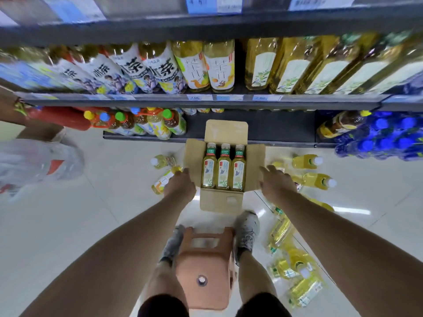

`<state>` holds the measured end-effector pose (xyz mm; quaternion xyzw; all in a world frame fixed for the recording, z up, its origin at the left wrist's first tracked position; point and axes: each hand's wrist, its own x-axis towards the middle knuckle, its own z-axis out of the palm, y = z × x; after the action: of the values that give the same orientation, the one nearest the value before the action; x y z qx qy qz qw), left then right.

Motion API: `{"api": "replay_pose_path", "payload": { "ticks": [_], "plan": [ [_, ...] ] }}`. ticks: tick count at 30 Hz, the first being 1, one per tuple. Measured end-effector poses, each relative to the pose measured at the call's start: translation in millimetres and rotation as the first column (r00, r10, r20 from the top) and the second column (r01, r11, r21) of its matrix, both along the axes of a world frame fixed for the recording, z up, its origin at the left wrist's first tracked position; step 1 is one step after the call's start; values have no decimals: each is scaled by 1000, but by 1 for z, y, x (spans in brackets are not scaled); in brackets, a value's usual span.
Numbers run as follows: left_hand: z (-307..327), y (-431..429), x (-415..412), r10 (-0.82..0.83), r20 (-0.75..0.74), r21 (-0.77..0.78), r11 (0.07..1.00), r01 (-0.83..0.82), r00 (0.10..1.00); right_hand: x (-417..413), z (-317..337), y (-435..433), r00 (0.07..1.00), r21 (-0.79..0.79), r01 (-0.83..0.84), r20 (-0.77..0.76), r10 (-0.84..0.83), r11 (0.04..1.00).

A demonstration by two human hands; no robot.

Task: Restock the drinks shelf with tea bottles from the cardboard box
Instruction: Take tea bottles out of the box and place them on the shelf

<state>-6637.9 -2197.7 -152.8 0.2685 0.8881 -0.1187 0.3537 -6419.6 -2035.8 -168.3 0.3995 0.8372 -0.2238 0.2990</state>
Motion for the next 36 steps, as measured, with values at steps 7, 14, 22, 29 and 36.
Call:
{"api": "replay_pose_path", "payload": {
  "ticks": [7,14,22,29,36],
  "plan": [
    [79,24,32,-186,19,-4,983,186,982,-4,70,-9,996,-40,-36,-86,32,999],
    [101,50,40,-263,35,14,965,262,964,-3,94,-5,995,-59,36,-88,-41,998],
    [122,51,32,-370,40,24,929,369,928,-15,123,-16,997,-70,55,-48,-59,996],
    [129,48,12,-466,118,76,885,460,877,-31,146,-22,991,-54,135,-3,-135,989],
    [102,70,-31,-535,127,132,844,520,835,-73,139,-16,971,-25,238,38,-237,971]
  ]
}}
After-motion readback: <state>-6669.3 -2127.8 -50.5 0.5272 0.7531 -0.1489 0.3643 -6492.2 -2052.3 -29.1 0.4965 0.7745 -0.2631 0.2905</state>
